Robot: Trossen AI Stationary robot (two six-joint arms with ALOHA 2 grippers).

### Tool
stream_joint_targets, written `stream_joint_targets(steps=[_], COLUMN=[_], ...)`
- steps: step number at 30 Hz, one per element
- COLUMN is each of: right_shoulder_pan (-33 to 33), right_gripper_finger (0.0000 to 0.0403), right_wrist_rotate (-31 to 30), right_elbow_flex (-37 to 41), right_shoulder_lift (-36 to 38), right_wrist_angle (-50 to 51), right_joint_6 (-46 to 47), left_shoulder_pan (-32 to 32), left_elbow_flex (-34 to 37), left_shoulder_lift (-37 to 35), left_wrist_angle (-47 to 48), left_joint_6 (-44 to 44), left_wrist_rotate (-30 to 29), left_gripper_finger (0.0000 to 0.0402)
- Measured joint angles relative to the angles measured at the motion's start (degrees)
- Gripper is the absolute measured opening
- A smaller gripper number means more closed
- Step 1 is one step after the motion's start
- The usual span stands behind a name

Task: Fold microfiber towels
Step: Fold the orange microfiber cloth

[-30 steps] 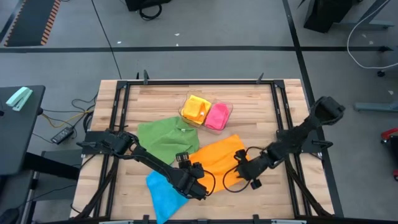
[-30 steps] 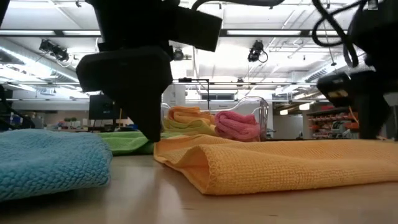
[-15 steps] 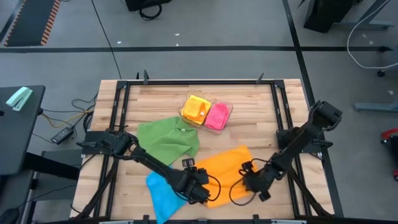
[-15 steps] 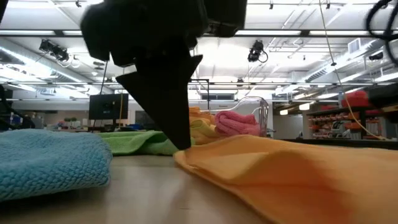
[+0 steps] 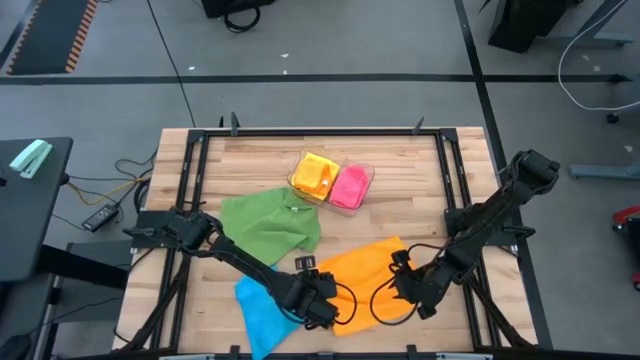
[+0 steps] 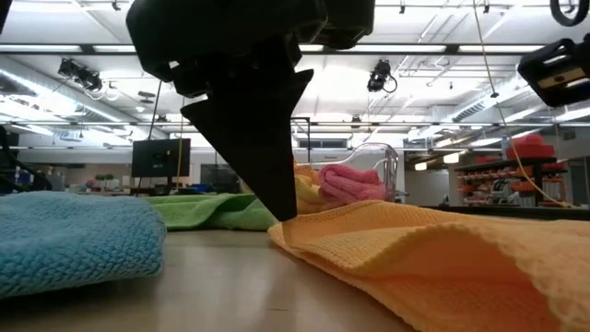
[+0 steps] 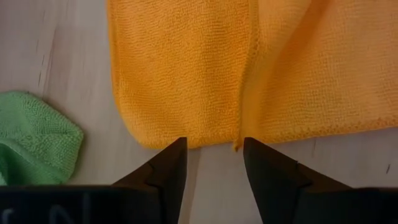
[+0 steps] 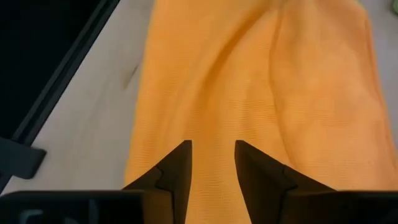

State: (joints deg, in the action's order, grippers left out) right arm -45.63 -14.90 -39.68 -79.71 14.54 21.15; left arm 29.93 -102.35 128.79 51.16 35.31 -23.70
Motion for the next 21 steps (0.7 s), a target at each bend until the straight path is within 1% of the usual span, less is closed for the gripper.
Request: stream_joint_targets(steps=[5,12,15,18,21], right_shoulder_pan=[0.00,-0.24,-0.33,-0.31,-0.31], right_gripper_finger=[0.0130,0.0130,0.0130,0.0130,0.0130], right_wrist_rotate=[-0.06,-1.06,-1.57,-1.79,-2.54], right_elbow_flex=[0.00,0.00,0.00,0.00,0.02], right_shoulder_lift=[-0.02,-0.10,-0.10,-0.10,-0.10], right_wrist_angle=[0.53,1.01,1.30,1.81,3.39], right_joint_6=[0.15,0.29,0.30,0.32,0.69], left_shoulder_pan=[-0.70,-2.99,-3.68,-4.07,-4.04], left_elbow_flex=[0.00,-0.11,-0.05,-0.09,-0.09], left_shoulder_lift=[0.02,1.67,1.98,2.23,2.23], left_wrist_angle=[-1.25,-4.72,-4.62,-5.12,-5.44], left_joint_6=[-0.01,-2.70,-3.46,-4.44,-4.94], left_wrist_rotate=[0.93,8.70,10.51,11.12,11.20], left_gripper_finger=[0.0169,0.0167,0.0165,0.0154,0.0130])
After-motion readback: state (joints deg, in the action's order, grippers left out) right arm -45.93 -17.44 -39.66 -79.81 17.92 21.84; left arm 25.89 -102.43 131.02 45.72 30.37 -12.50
